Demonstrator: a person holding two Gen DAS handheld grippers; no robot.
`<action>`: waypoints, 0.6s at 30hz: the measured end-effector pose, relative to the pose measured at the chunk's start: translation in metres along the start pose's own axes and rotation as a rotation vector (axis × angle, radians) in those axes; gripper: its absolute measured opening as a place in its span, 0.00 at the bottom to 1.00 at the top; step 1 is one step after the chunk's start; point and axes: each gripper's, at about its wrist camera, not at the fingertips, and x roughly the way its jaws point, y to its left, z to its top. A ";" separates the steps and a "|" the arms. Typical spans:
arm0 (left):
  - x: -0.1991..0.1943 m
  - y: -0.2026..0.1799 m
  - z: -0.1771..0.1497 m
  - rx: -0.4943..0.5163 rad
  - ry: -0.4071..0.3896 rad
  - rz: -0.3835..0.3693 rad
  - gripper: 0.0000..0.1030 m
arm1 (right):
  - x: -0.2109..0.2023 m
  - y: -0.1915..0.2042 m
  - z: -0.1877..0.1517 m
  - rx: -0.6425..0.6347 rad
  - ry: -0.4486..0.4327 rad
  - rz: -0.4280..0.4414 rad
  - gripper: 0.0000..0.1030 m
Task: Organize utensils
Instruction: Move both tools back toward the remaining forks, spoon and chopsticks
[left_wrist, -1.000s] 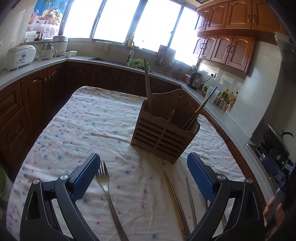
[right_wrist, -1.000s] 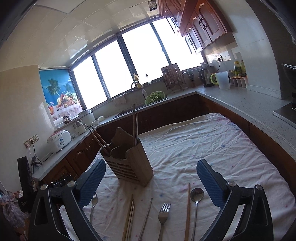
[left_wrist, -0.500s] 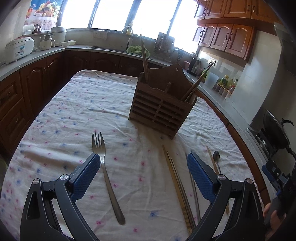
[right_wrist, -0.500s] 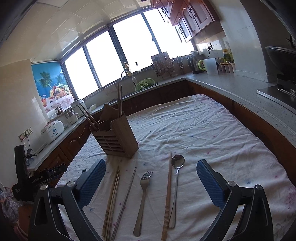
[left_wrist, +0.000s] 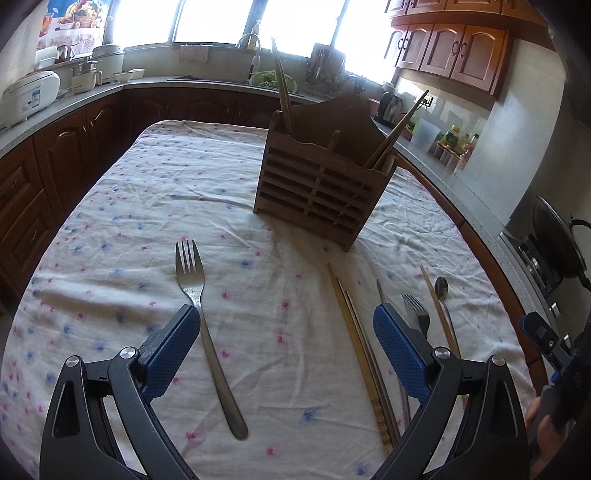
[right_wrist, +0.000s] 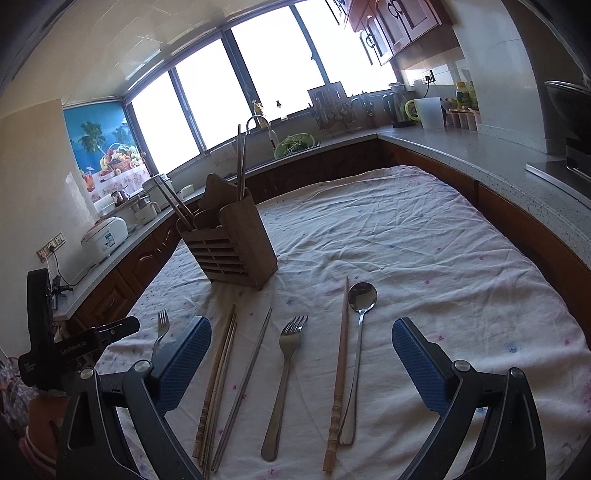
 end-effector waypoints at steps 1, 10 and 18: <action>0.002 -0.001 0.001 0.003 0.006 0.000 0.94 | 0.001 0.001 0.000 -0.001 0.004 0.002 0.96; 0.031 -0.012 0.009 0.049 0.083 -0.032 0.85 | 0.020 0.005 0.001 -0.006 0.058 0.010 0.90; 0.073 -0.037 0.007 0.144 0.194 -0.023 0.77 | 0.038 -0.001 -0.002 0.025 0.104 -0.005 0.83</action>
